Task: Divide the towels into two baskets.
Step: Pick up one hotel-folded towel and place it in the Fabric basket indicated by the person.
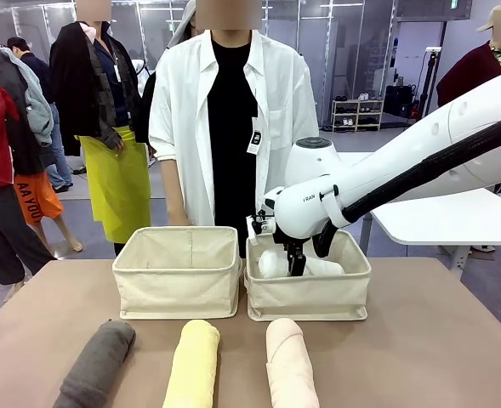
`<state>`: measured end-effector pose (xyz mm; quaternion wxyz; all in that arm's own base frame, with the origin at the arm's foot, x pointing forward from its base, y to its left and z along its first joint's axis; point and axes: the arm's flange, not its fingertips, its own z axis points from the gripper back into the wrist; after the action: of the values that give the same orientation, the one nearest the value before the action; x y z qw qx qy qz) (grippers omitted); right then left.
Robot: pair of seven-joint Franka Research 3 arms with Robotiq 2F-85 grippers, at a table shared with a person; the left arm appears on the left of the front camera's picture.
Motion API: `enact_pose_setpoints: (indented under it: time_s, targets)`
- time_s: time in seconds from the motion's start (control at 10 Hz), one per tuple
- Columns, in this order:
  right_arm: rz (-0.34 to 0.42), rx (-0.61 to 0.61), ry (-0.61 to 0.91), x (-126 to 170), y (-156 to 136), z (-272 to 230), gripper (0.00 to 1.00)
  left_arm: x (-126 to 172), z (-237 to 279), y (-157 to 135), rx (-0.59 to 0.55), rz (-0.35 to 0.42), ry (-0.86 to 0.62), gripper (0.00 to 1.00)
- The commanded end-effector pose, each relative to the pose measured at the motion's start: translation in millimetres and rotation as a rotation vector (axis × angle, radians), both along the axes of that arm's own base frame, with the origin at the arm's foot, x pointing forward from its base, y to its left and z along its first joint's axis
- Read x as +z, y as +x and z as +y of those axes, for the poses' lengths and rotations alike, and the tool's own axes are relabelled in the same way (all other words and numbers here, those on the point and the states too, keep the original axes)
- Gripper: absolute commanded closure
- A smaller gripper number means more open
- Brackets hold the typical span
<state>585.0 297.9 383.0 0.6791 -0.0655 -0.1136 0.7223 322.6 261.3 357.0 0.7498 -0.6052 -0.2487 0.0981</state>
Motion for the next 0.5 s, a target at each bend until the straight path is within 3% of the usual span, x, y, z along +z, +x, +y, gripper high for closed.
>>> enact_pose_setpoints:
  time_s: [0.0, 0.4]
  targets:
    - [-0.014, -0.044, -0.008, 8, -8, 2, 0.01, 2, 1, -2, 0.002, -0.007, -0.005, 0.00]
    - [-0.005, -0.007, 0.004, 4, -1, 1, 0.01, 2, 1, -2, 0.002, -0.007, -0.005, 0.00]
